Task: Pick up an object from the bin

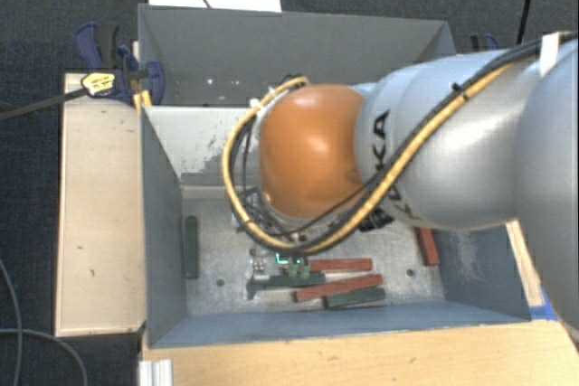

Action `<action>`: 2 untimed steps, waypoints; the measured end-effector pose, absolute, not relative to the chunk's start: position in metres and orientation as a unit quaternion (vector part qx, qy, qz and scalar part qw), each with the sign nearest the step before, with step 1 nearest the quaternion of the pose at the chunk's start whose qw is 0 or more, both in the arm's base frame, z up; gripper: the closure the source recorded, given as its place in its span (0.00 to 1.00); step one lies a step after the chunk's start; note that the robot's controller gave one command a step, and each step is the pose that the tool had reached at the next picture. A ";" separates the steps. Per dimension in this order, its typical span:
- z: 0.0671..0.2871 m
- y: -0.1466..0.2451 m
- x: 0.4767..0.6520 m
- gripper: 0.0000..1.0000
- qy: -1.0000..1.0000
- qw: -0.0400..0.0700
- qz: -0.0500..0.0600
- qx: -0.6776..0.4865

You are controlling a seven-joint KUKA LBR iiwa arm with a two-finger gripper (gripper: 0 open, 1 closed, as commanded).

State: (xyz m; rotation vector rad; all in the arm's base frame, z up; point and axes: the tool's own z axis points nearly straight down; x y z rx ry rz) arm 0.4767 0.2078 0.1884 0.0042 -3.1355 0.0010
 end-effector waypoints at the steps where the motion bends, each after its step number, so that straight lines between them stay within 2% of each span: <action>1: 0.192 0.207 0.479 0.00 -1.000 -0.001 -0.001 -0.001; 2: 0.170 0.179 0.480 0.00 -0.995 -0.003 -0.001 0.102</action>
Offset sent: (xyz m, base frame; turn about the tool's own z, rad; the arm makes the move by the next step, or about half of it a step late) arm 0.0054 -0.0598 -0.0392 -0.3490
